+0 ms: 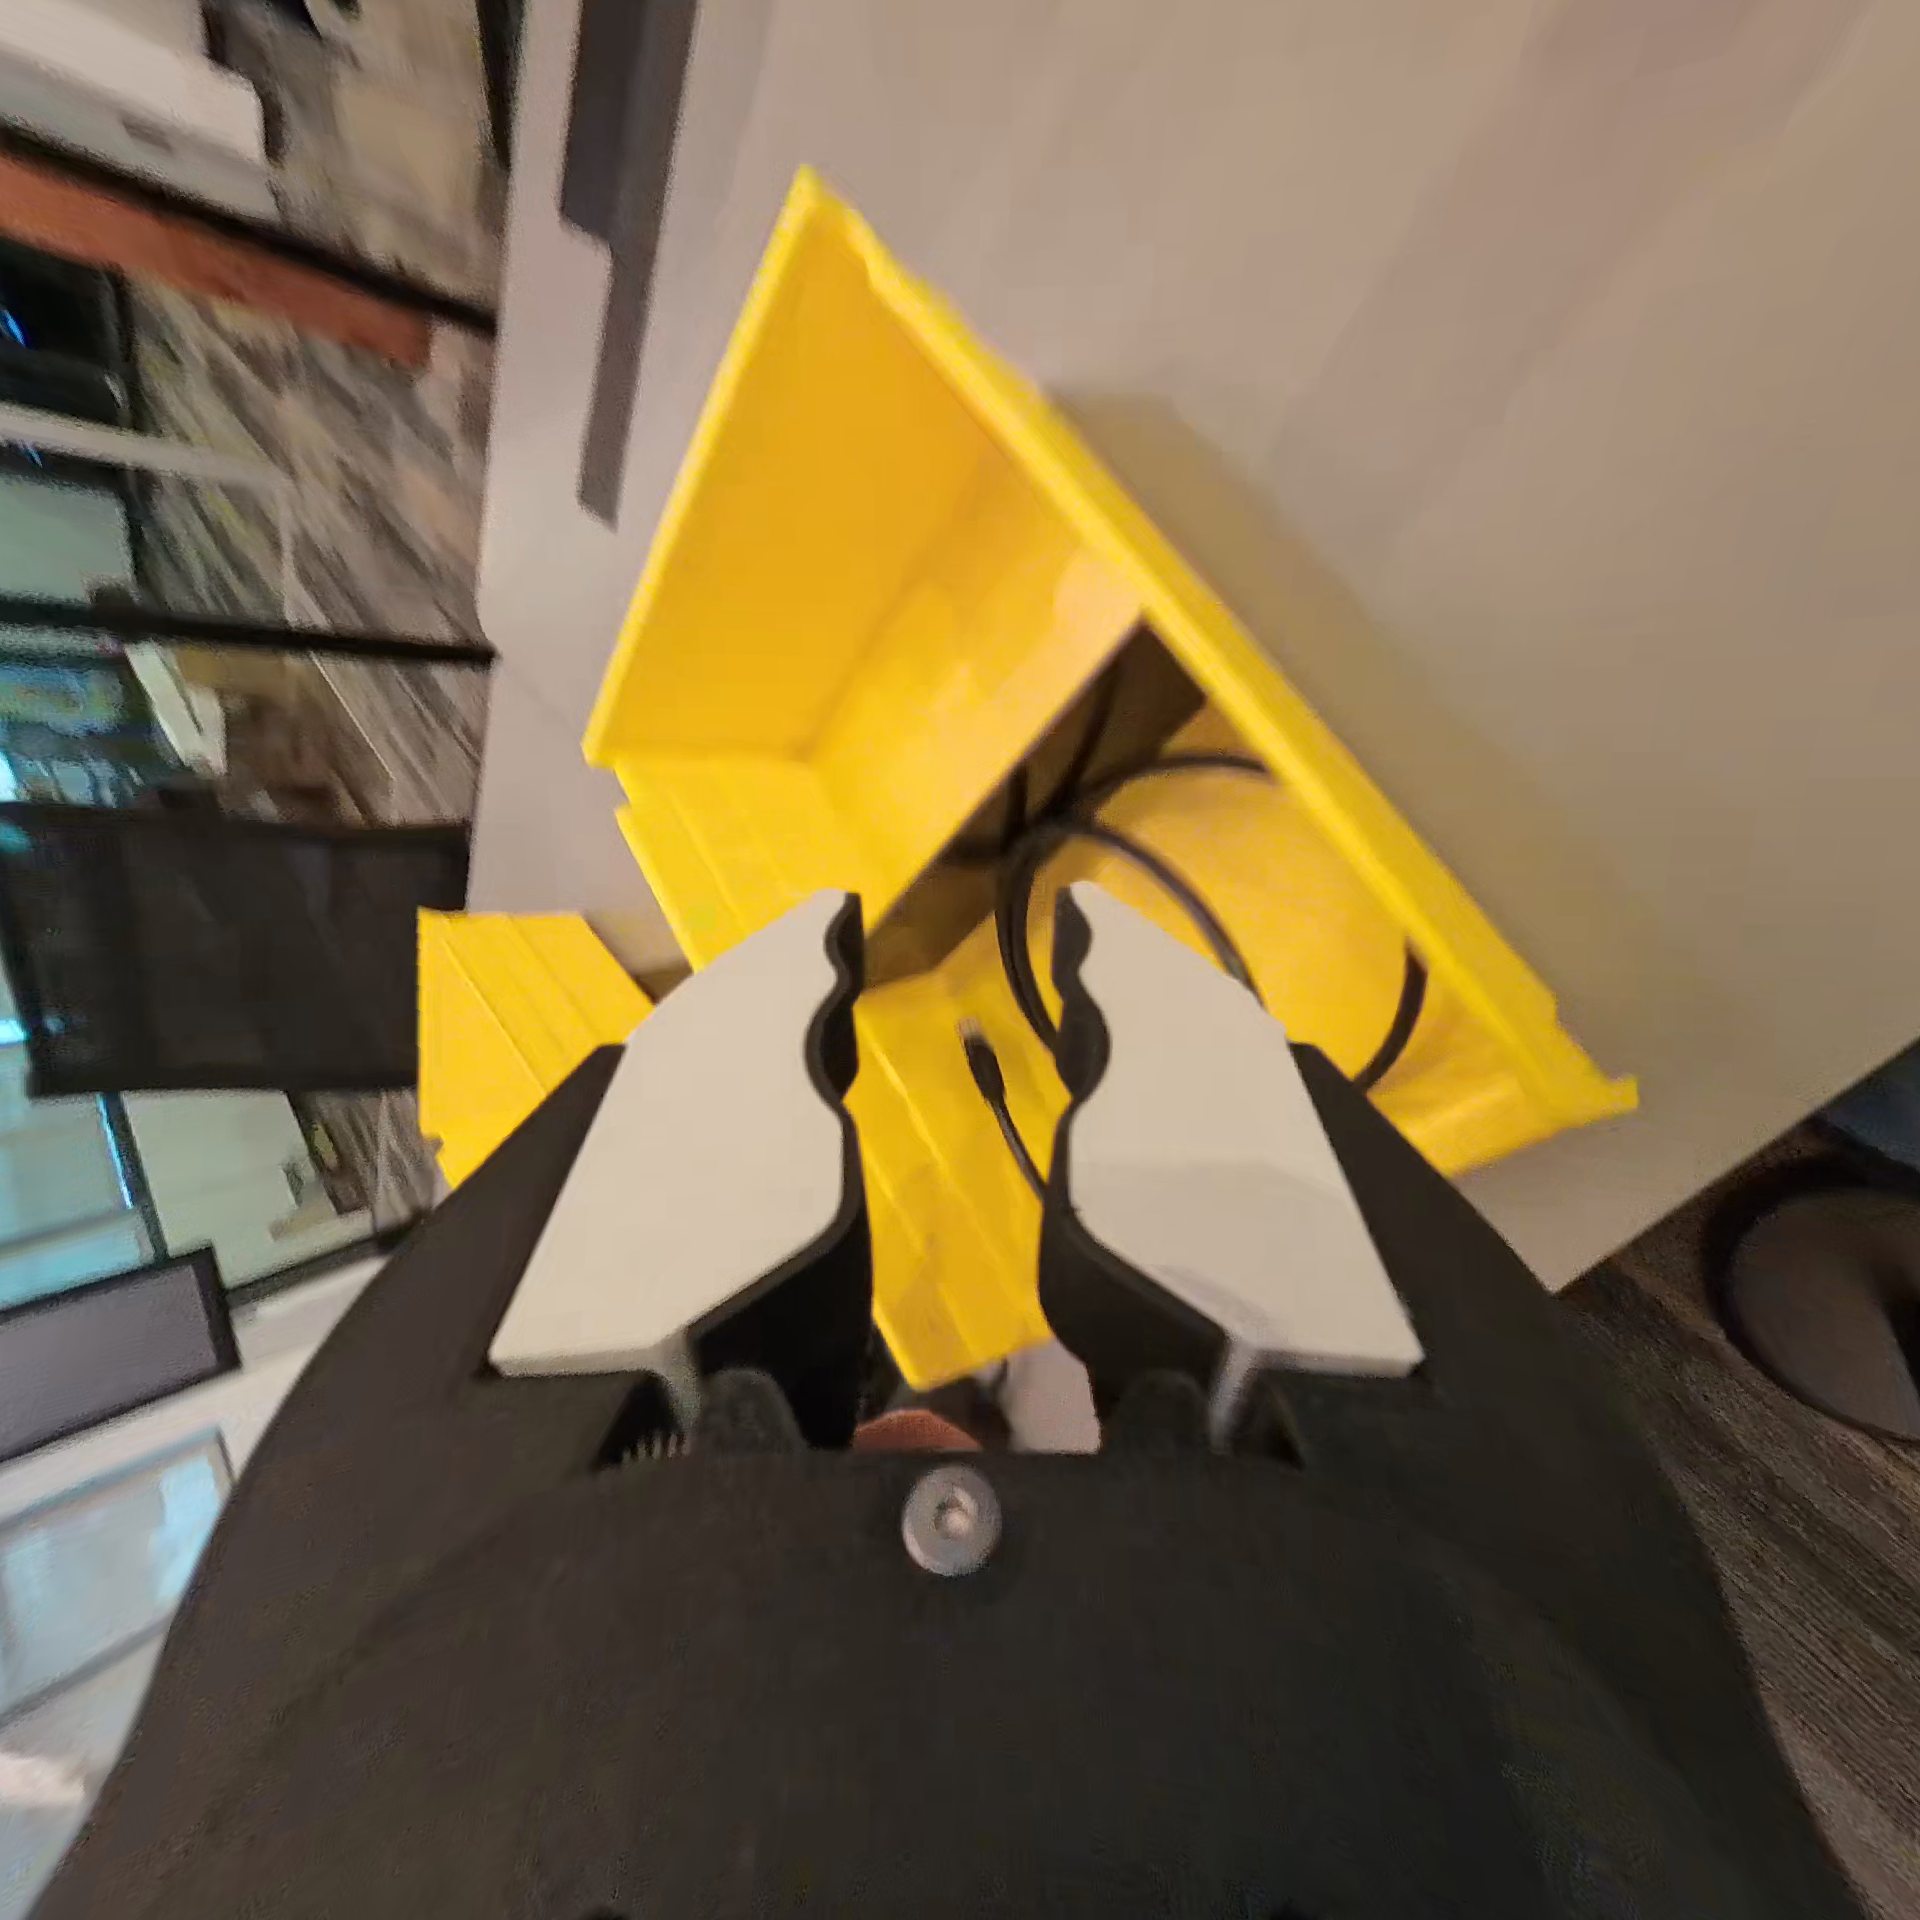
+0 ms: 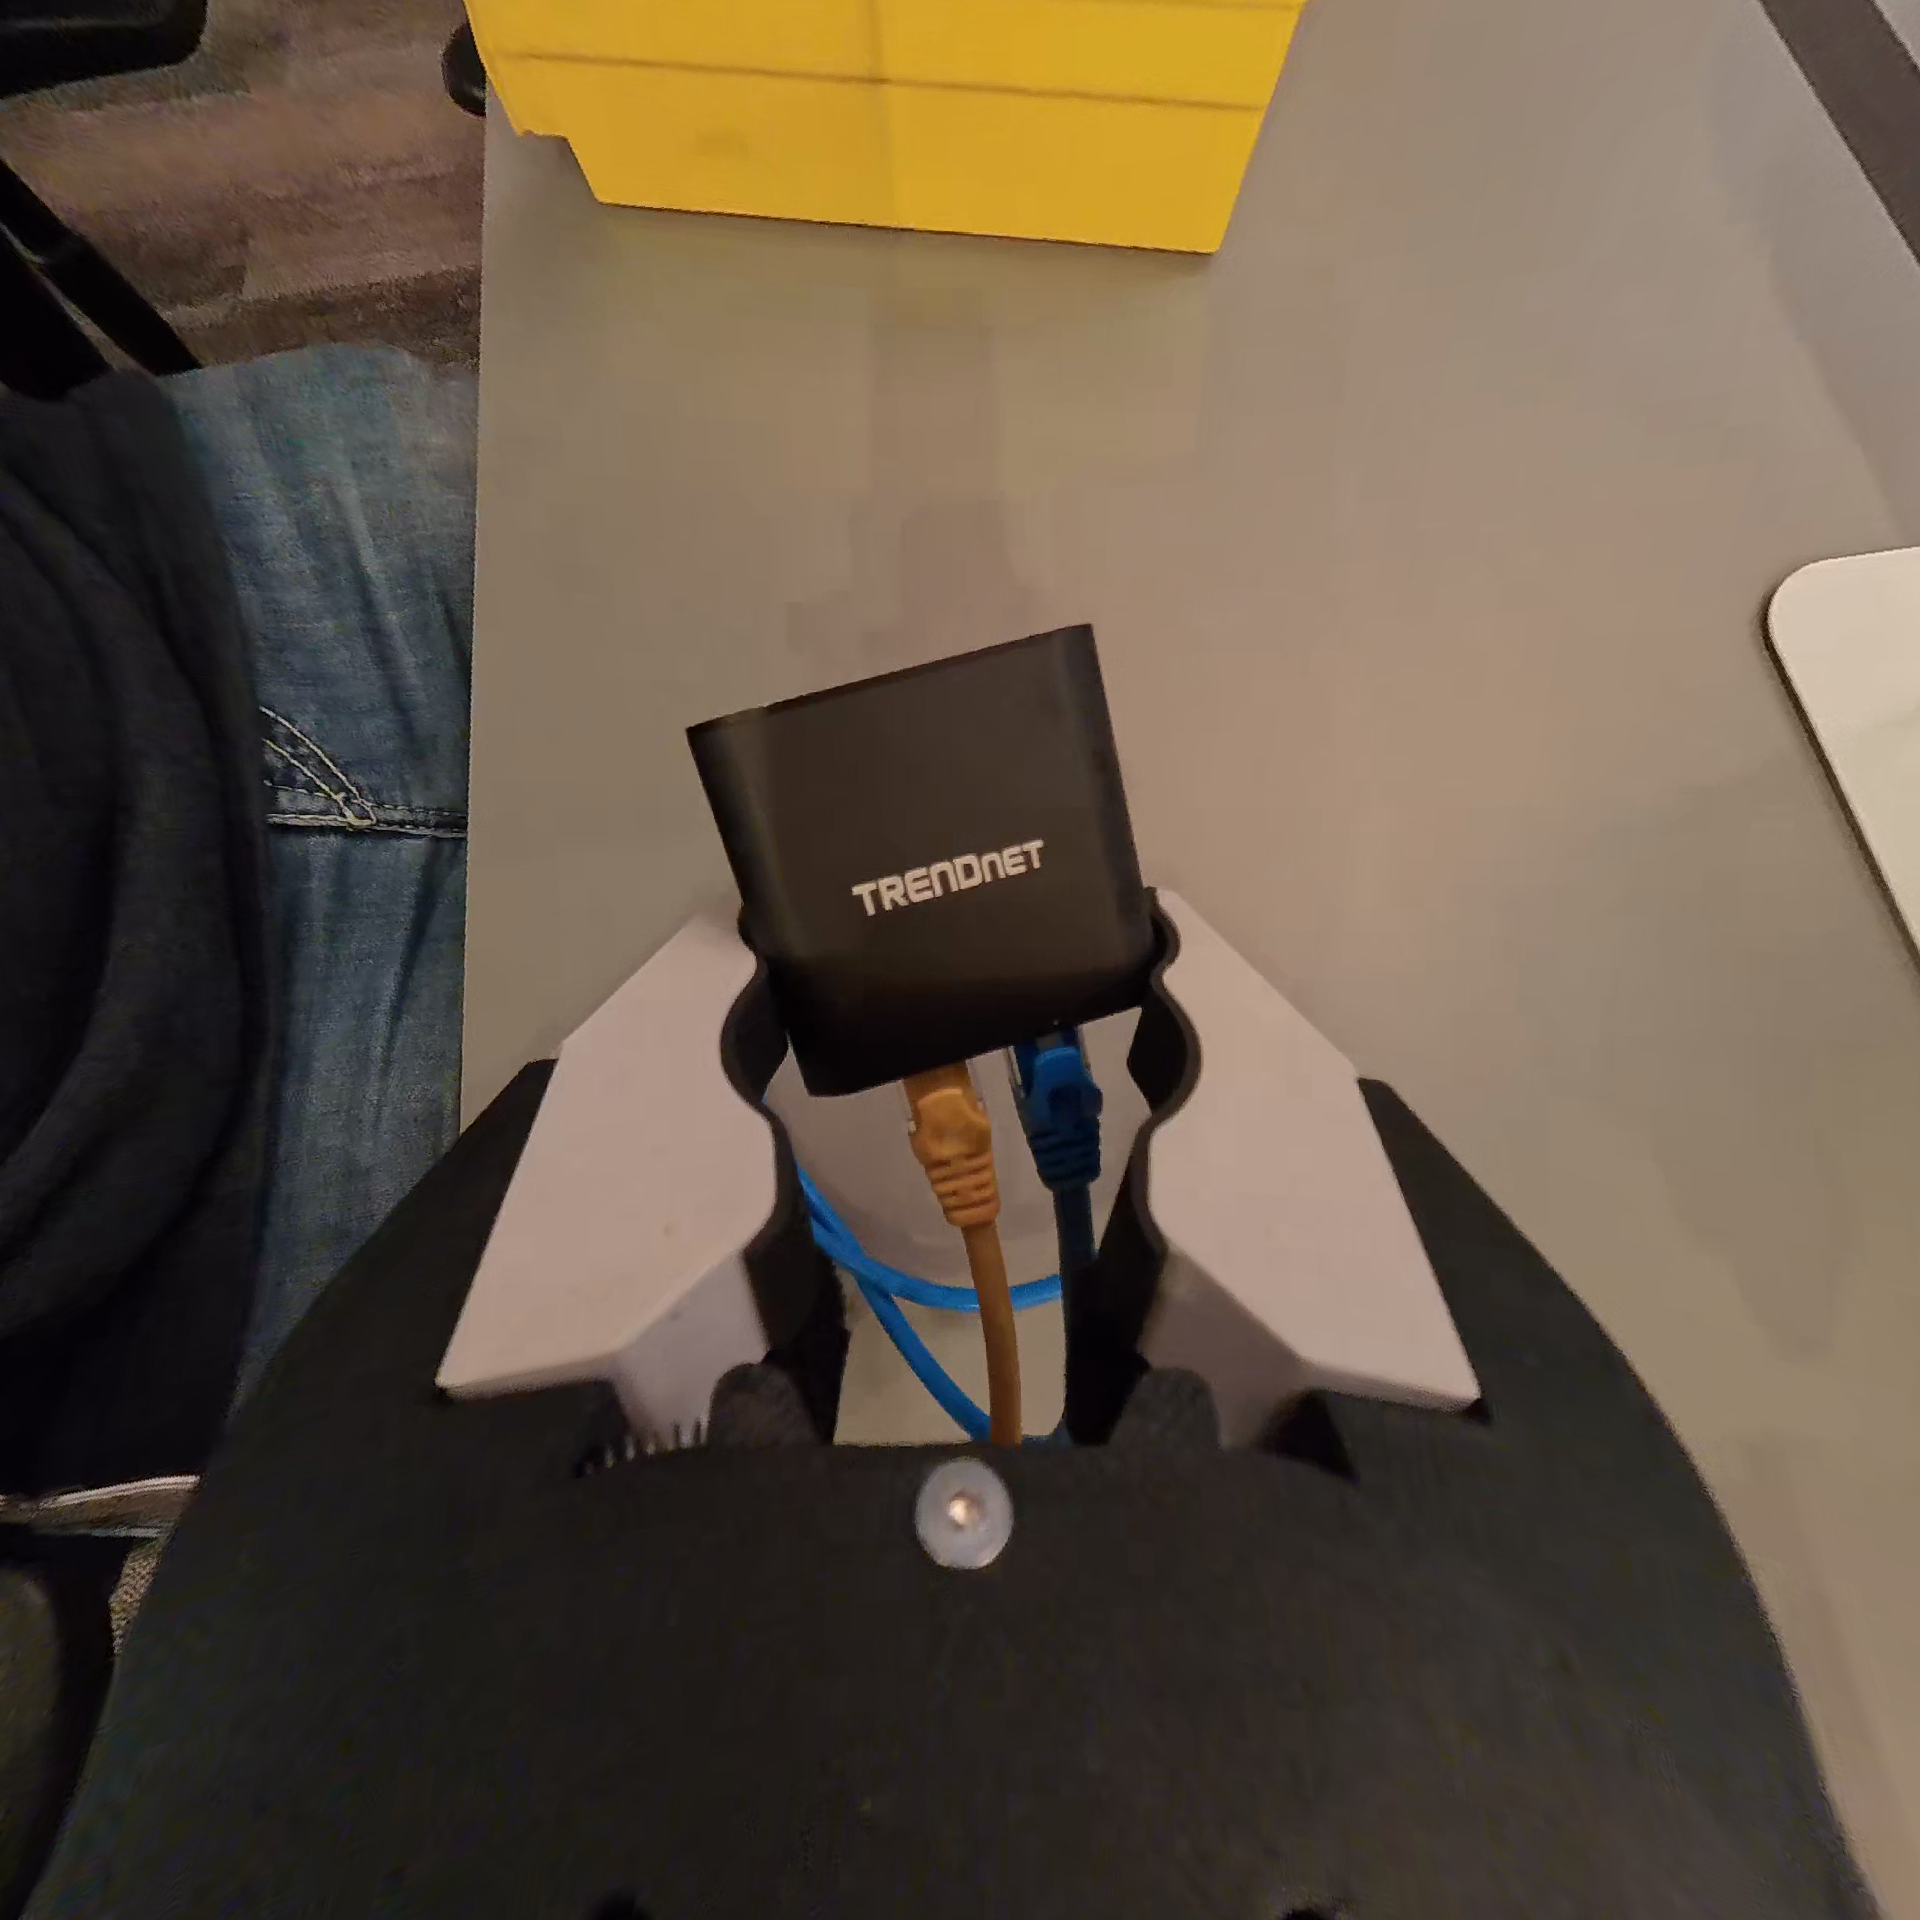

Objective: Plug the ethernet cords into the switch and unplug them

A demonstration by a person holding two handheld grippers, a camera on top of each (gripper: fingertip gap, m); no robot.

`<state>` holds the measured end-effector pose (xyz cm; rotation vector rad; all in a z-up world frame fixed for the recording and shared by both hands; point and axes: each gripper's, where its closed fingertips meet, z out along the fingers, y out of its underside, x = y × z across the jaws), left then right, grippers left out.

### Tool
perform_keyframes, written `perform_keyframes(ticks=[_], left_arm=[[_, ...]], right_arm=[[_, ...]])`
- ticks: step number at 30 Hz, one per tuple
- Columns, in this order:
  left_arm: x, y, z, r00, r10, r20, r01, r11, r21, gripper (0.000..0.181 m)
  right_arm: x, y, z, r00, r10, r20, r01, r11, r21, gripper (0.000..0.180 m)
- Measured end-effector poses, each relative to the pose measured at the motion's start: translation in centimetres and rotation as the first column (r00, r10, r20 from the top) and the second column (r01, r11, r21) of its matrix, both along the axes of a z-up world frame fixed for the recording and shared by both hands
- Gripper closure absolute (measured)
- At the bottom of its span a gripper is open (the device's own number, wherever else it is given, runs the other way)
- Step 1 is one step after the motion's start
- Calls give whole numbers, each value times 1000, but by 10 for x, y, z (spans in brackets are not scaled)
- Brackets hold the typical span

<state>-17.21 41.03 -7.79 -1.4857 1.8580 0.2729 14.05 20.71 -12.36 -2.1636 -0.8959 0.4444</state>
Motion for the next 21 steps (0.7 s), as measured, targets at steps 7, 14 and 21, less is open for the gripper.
perform_keyframes(ticks=[7,14,21], left_arm=[[-67,37,-36,967,255,-19,-255,960,-111,150],[-85,72,-94,901,385,-200,-406,910,-79,150],[-106,92,-132,752,539,-379,-612,784,-99,161]], right_arm=[[4,-1,-4,1000,-20,-7,20,1000,-1,114],[-1,1,-7,1000,-17,-9,17,1000,2,113],[-2,0,-5,1000,-14,-19,14,1000,15,114]])
